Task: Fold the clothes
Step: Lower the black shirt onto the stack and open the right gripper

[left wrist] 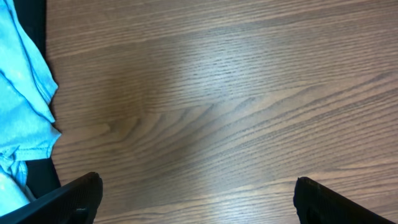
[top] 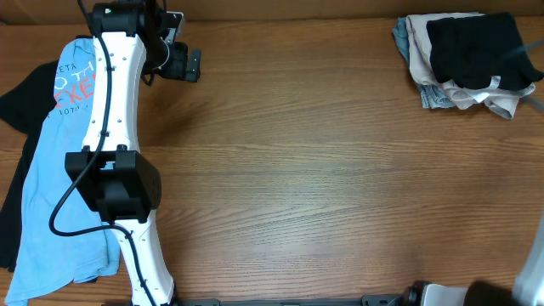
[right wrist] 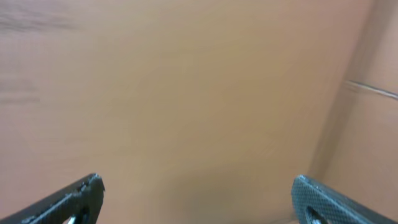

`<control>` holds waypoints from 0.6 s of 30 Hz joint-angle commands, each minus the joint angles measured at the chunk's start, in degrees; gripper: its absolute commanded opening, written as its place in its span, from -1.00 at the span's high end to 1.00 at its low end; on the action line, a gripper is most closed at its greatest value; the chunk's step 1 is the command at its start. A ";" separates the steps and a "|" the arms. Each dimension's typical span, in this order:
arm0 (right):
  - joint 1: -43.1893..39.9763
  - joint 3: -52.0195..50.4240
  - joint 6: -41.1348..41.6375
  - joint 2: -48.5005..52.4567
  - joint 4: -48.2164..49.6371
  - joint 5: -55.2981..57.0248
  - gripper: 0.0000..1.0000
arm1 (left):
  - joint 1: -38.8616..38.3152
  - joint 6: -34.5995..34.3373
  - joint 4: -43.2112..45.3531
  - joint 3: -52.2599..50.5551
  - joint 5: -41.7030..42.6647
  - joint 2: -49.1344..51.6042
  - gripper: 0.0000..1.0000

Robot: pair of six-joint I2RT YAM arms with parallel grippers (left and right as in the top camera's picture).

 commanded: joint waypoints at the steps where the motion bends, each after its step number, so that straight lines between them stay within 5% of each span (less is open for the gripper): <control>1: 2.69 -0.20 -0.02 -2.64 -2.21 -22.60 -1.00 | 0.31 -0.98 -0.02 0.39 0.83 0.66 -1.00; 11: 4.48 -0.22 -0.04 -4.85 -3.56 -29.18 -1.00 | 0.31 -0.98 -0.02 0.39 0.83 0.66 -1.00; 18: 4.55 -0.22 -0.04 -5.44 -15.30 -29.16 -1.00 | 0.31 -0.98 -0.02 0.39 0.83 0.66 -0.99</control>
